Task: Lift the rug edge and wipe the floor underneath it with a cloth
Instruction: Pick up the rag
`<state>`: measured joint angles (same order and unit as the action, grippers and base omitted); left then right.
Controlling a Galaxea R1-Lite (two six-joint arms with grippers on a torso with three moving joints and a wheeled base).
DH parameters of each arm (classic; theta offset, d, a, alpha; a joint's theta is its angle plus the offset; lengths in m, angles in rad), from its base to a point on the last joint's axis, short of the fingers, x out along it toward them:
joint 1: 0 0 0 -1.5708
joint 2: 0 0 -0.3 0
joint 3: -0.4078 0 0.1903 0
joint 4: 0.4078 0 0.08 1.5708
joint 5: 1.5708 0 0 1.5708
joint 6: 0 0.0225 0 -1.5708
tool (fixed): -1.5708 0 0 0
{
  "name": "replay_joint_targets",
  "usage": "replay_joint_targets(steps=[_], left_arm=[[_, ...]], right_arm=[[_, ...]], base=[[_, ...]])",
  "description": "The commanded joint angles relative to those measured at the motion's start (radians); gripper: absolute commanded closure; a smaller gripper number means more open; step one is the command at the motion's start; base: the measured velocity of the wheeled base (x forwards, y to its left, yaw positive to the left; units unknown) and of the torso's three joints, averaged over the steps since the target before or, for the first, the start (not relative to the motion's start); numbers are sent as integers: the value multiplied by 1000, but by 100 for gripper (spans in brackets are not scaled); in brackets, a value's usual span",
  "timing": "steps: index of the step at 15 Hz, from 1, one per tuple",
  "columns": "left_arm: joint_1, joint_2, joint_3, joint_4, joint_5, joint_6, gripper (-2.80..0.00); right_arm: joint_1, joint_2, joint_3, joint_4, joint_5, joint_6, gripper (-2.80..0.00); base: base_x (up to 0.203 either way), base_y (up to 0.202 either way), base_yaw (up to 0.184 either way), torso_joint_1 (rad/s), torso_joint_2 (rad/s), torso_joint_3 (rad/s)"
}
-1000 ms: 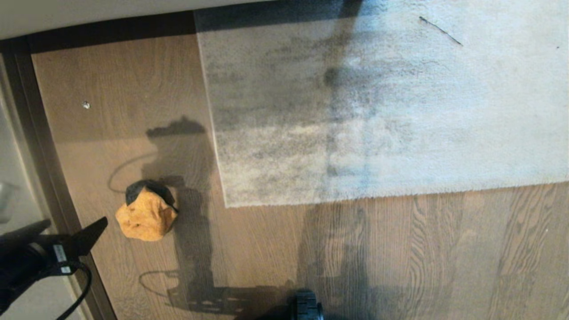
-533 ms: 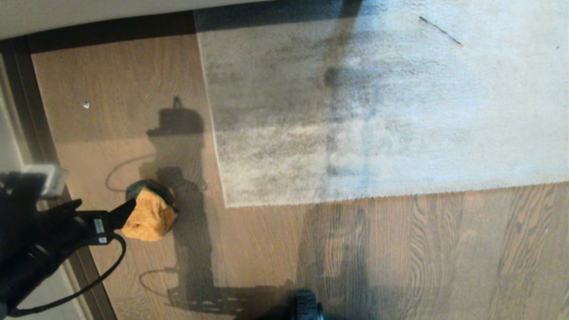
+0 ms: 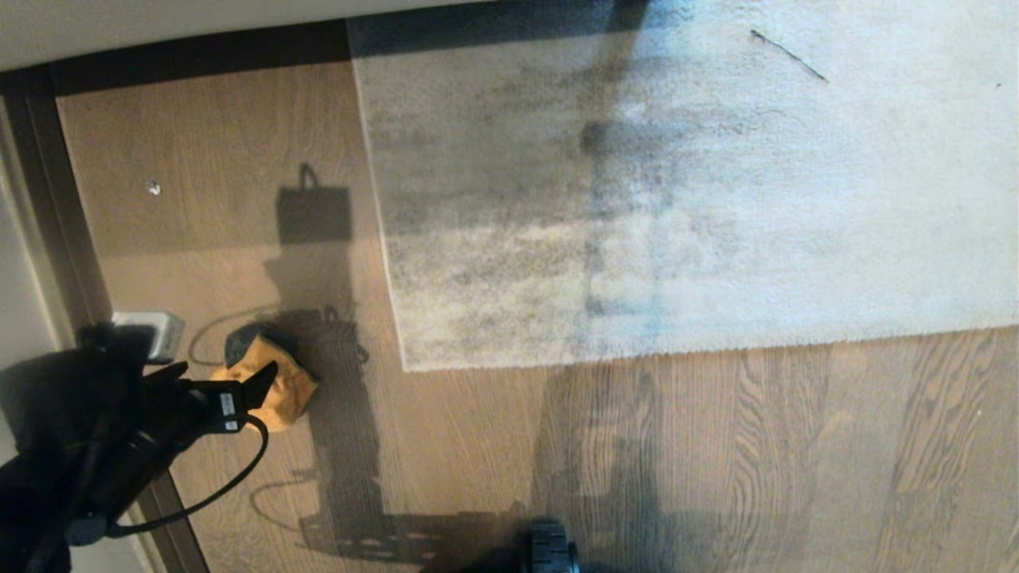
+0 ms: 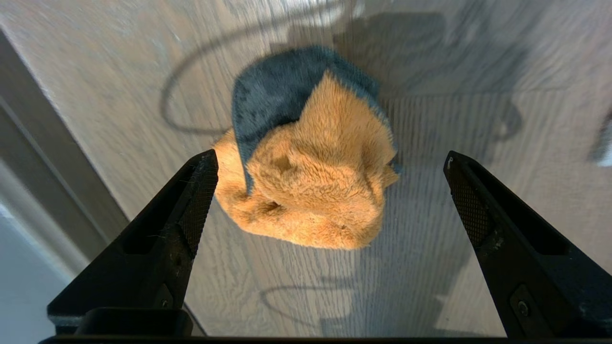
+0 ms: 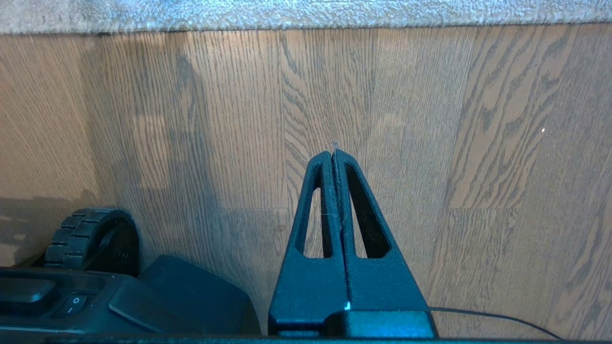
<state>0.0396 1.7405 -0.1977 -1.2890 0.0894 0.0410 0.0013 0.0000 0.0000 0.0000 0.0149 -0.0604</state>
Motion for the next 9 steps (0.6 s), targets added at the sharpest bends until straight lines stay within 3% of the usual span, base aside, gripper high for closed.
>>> replay_joint_targets(steps=[1, 5, 9], left_arm=[[3, 113, 22, -85, 2, 0, -280], [5, 225, 53, -268, 7, 0, -280], [5, 240, 56, -271, 7, 2, -280]], right_arm=[[0, 0, 0, 0, 0, -1, 0], [0, 0, 0, 0, 0, -1, 0], [0, 0, 0, 0, 0, -1, 0]], base=[[0, 0, 0, 0, 0, 0], [0, 0, 0, 0, 0, 0], [0, 0, 0, 0, 0, 0]])
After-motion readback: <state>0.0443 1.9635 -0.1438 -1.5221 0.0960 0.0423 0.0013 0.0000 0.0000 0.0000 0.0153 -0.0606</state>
